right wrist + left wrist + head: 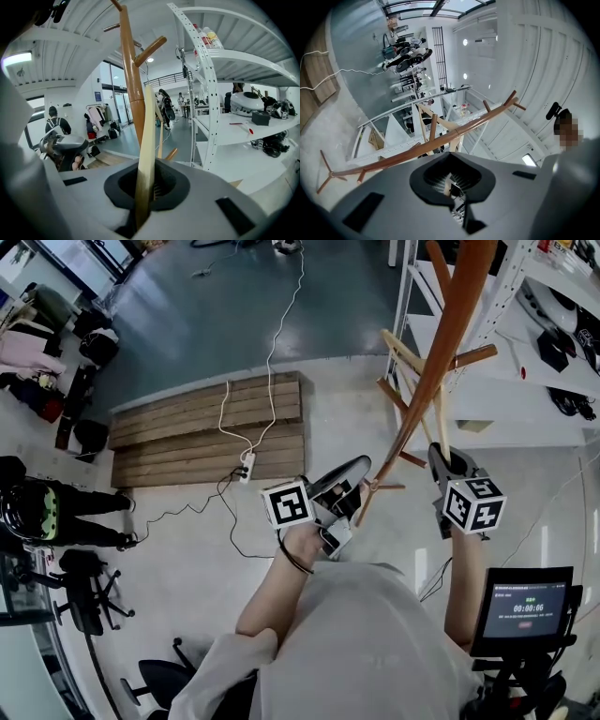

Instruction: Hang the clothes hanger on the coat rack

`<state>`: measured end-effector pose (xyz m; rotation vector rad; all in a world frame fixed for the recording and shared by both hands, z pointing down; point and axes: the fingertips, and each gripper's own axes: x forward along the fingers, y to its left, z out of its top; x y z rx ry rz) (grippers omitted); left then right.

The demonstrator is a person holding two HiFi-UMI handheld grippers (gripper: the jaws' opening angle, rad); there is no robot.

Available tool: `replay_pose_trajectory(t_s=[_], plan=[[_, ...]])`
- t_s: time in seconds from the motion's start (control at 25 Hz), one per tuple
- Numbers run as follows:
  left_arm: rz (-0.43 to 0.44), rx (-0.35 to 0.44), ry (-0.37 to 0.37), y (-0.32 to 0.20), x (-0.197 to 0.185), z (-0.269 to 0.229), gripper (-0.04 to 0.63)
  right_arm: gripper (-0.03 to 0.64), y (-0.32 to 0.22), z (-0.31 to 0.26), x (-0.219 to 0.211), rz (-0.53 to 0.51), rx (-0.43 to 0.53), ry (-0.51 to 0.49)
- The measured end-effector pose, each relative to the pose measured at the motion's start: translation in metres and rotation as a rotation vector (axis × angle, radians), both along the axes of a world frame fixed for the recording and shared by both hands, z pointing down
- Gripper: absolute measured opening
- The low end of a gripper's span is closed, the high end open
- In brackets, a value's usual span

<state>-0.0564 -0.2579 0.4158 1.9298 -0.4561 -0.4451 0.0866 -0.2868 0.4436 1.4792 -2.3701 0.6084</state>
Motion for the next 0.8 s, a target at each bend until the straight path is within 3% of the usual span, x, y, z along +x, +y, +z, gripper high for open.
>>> replay_pose_trajectory(t_s=[0.8], plan=[[-0.043,-0.013,0.003,0.006,-0.007,0.007,0.006,0.008,0.005,0.013,-0.001,-0.021,0.013,-0.007]])
